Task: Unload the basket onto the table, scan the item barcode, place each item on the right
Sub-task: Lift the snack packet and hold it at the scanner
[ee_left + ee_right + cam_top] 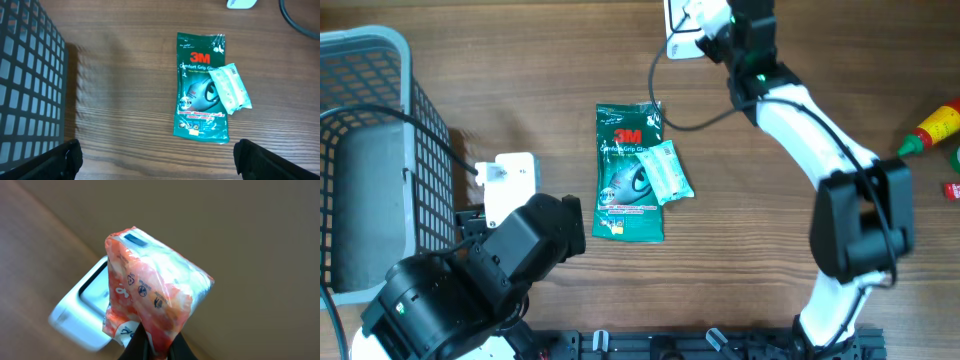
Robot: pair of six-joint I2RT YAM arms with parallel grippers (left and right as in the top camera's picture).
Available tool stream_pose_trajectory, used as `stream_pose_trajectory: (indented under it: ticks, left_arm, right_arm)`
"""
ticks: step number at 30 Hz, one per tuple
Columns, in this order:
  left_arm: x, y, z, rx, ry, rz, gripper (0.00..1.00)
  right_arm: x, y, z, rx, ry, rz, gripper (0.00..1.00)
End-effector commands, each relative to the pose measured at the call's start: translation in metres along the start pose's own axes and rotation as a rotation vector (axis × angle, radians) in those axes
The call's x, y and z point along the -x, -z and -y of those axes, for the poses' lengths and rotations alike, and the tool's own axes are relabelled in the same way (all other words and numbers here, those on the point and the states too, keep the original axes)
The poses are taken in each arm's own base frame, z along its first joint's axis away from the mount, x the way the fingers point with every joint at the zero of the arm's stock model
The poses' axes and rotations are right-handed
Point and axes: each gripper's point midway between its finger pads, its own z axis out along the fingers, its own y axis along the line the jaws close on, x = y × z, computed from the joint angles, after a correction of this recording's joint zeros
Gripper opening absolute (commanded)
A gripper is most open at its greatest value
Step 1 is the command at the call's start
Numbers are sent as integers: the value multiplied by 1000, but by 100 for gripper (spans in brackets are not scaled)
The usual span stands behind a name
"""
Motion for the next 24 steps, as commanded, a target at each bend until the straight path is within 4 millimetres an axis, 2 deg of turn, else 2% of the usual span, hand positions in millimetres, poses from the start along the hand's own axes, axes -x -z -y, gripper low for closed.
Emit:
stream_pose_trajectory:
  ticks: [1, 5, 8, 15, 19, 21, 24]
  left_arm:
    - [2, 1, 0, -2, 18, 6, 100]
    - [2, 1, 0, -2, 18, 6, 100]
    - [2, 1, 0, -2, 18, 6, 100]
    - [2, 1, 0, -2, 18, 6, 100]
    - [2, 1, 0, -2, 18, 6, 100]
    - [1, 1, 0, -2, 18, 6, 100]
    - [2, 1, 0, -2, 18, 6, 100]
  right_arm:
    - [7, -31, 0, -22, 35, -14, 4]
    - [-13, -59, -7, -54, 67, -75, 4]
    - [-30, -70, -12, -71, 106, -124, 4]
    - [-35, -73, -16, -64, 120, -134, 4]
    - [-33, -70, 2, -142, 55, -161, 4]
    - [-27, -63, 21, -218, -4, -176, 4]
    - [-24, -42, 51, -329, -47, -230, 4]
